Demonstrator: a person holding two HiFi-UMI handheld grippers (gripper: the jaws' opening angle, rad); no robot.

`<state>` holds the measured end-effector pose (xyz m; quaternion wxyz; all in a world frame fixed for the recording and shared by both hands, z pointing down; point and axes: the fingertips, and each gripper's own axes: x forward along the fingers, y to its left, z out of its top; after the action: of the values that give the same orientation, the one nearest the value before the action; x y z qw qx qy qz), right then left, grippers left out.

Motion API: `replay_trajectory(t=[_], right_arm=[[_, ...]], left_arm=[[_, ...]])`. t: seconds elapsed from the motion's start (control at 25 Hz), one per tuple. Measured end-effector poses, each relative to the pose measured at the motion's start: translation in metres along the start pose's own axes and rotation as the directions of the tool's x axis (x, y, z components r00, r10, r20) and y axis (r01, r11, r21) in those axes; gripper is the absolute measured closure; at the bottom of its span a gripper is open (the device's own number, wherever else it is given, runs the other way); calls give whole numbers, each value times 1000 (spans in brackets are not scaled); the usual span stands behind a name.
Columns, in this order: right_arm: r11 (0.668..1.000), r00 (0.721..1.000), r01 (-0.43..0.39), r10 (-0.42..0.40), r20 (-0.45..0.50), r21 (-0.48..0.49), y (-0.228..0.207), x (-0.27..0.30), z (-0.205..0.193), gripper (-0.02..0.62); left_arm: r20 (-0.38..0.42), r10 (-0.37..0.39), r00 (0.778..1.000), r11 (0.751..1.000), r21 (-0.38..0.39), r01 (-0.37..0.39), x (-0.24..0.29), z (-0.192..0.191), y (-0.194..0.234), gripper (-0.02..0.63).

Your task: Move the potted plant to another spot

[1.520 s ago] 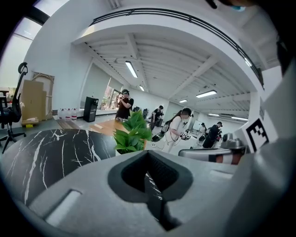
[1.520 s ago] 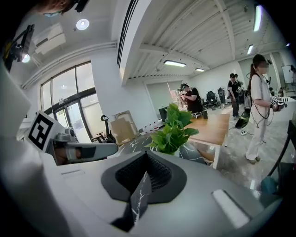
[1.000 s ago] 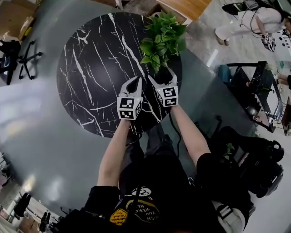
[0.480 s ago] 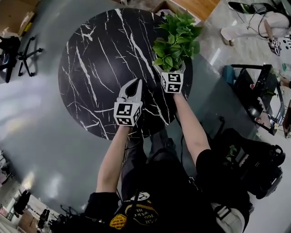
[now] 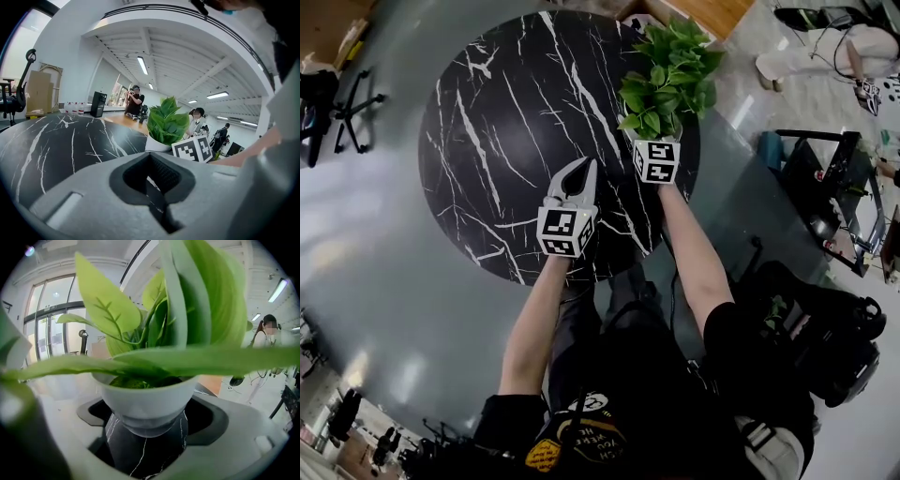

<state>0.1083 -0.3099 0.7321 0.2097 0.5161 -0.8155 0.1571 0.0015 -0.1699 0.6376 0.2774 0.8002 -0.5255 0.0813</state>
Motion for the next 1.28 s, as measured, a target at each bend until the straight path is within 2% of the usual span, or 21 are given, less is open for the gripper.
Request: replay_trajectory(t=[0.2,0.4,0.56,0.72,0.88,1.08,1.28], right_arm=[[1000,1000,-20,20,-11,-19,8,2,0,114],[997,998,-68,67,-14,-47,36,4,0,114],[989,992,-123,121,-28,-81,72,8,1,114],[972,979,-203,199,-43,-118,129,13,0,114],[940,955,-297,289,-71,-166,194,15,-4,114],[882,911,-413,398,-111,-228,284,11,-12,114],[804,852,-524,502,-150,-281,378,-3,-25,114]], left_arm=[[15,21,1000,1000,-12,-21,-5,3,9,603],[26,71,997,997,-30,-71,-24,-1,29,602],[34,138,990,990,-46,-136,-47,-6,54,601],[36,220,975,973,-77,-217,-82,-16,85,601],[49,314,948,944,-122,-306,-123,-26,117,602],[65,417,906,899,-175,-401,-175,-38,159,603],[75,504,861,849,-226,-477,-230,-51,195,601]])
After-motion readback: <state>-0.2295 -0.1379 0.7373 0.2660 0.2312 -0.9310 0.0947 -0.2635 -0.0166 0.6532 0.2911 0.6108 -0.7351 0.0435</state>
